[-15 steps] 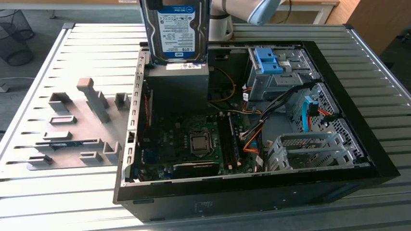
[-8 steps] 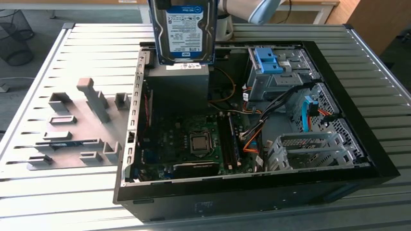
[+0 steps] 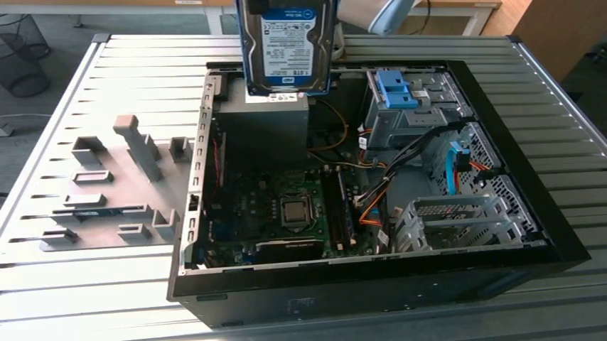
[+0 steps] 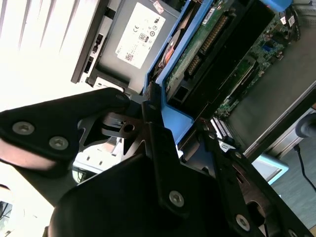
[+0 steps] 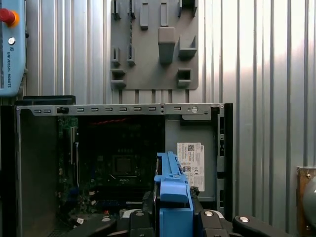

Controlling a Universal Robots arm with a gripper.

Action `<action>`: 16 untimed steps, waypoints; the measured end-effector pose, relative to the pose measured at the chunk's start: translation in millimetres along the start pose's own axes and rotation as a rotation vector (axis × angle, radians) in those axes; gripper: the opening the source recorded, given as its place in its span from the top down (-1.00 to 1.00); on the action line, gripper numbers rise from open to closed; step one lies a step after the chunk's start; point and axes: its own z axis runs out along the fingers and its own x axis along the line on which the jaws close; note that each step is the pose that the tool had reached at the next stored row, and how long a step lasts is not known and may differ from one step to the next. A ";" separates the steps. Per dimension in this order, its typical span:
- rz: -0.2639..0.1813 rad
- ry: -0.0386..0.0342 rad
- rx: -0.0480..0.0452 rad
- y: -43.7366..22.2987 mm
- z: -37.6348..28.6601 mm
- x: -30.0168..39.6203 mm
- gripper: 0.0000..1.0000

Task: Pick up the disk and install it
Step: 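Pick up the disk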

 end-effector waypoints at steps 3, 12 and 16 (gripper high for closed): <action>0.000 0.0000 0.0000 -1.1 0.3 4.9 0.27; 0.000 -0.0001 0.0000 -3.9 0.9 20.3 0.27; 0.000 0.0001 0.0000 -4.9 1.1 25.0 0.27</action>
